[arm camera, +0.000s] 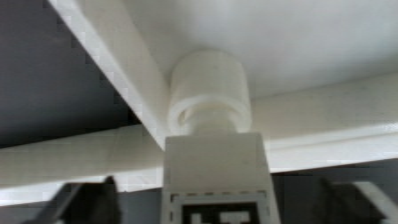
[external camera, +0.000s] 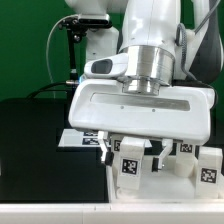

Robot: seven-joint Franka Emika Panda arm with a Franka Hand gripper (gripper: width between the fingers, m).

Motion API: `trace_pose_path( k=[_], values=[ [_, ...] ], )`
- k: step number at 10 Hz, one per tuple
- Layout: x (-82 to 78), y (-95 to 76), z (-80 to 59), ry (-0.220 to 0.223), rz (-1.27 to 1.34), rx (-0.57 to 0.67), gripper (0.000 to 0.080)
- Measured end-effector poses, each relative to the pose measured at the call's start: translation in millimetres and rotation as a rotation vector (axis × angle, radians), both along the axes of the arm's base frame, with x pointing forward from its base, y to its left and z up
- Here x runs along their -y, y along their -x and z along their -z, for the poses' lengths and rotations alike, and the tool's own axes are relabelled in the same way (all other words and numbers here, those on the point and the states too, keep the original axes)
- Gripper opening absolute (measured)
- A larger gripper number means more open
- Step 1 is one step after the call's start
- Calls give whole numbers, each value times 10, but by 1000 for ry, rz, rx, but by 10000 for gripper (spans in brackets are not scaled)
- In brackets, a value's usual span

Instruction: Assemble square table

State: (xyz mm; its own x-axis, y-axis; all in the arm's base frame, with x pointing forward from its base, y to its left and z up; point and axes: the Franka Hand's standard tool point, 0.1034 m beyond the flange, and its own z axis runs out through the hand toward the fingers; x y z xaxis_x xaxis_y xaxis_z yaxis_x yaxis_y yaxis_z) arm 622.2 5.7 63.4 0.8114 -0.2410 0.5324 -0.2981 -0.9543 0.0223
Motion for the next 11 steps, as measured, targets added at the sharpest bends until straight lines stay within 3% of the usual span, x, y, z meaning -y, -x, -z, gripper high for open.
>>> trace_pose_path(
  k=[1,2,3,5,7,11],
  values=[
    [0,0,0,0,0,0,623],
    [0,0,0,0,0,0,641],
    [-5,2,11,-12,0,-42,641],
    [-45,-58,-205,-64,7,-98,648],
    [-48,-71,-193,-143,26,-283,648],
    [100,-140,-270,-247,55,-543,648]
  ],
)
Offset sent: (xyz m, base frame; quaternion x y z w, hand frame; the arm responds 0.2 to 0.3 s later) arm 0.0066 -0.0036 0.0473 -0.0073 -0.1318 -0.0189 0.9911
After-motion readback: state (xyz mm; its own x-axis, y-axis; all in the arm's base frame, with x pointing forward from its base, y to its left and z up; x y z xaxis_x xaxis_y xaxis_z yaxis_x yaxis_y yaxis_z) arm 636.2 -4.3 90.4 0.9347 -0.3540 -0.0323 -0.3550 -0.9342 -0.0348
